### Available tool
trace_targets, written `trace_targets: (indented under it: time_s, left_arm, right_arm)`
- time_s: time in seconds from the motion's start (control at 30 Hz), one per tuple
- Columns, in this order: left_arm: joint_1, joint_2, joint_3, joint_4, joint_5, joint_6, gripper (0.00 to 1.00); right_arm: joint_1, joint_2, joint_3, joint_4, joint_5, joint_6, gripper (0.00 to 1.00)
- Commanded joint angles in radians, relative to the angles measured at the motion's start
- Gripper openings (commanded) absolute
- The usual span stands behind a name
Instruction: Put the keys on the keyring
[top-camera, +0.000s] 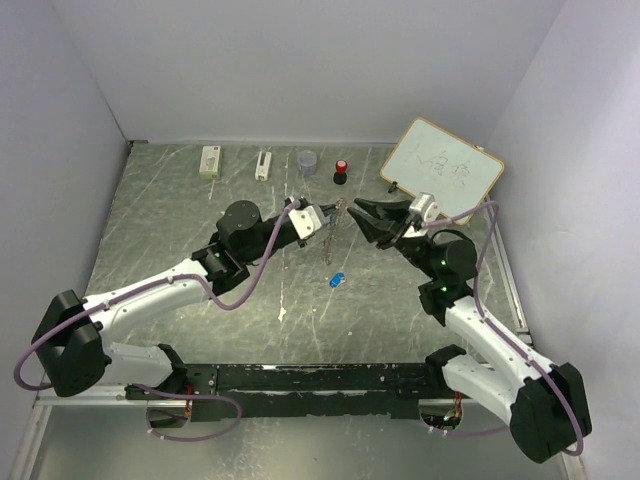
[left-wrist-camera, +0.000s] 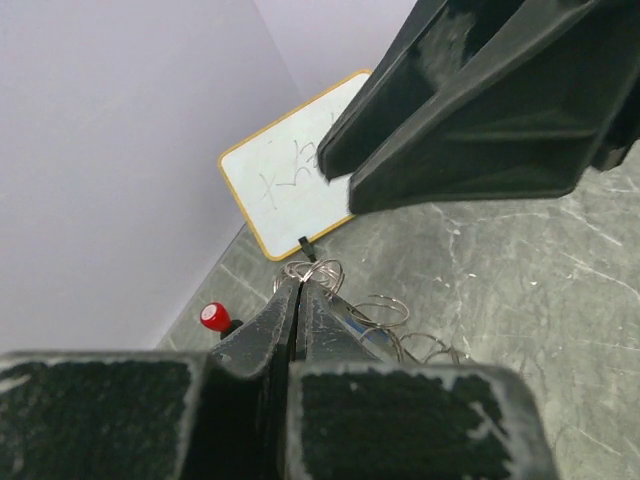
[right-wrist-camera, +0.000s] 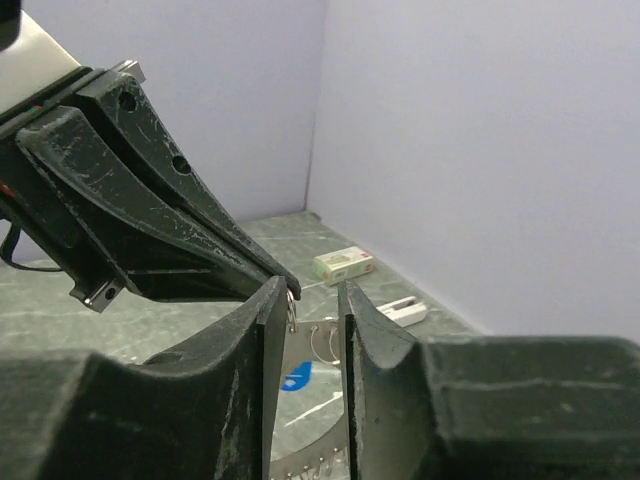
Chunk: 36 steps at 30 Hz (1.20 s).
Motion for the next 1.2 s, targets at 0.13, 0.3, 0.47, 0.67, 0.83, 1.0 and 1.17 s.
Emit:
trace_targets:
  time_s: [0.13, 0.3, 0.47, 0.67, 0.83, 1.0, 1.17]
  left_arm:
    - [-0.006, -0.012, 0.074, 0.04, -0.104, -0.007, 0.07]
    - [-0.018, 0.005, 0.075, 0.082, -0.197, -0.062, 0.07]
    - [-0.035, 0.051, 0.118, 0.08, -0.307, -0.108, 0.07]
    - [-0.051, 0.13, 0.205, 0.043, -0.443, -0.17, 0.07]
    - [-0.058, 0.182, 0.282, -0.015, -0.497, -0.183, 0.07]
    - [-0.065, 0.208, 0.328, -0.065, -0.491, -0.221, 0.07]
    - [-0.084, 0.229, 0.358, -0.111, -0.488, -0.259, 0.07]
  right_arm:
    - [-0.003, -0.087, -0.032, -0.087, 0.123, -0.046, 0.31]
    - [0.0, -0.068, 0.027, -0.245, 0.133, 0.004, 0.38]
    - [0.063, -0.059, 0.029, -0.259, 0.161, 0.0, 0.53]
    - [0.177, -0.039, 0.049, -0.297, 0.275, -0.033, 0.56]
    - [0.201, 0.003, 0.036, -0.26, 0.369, -0.021, 0.59]
    - [0.204, 0.073, 0.021, -0.185, 0.45, -0.05, 0.62]
    - [0.204, 0.15, 0.017, -0.087, 0.5, -0.066, 0.63]
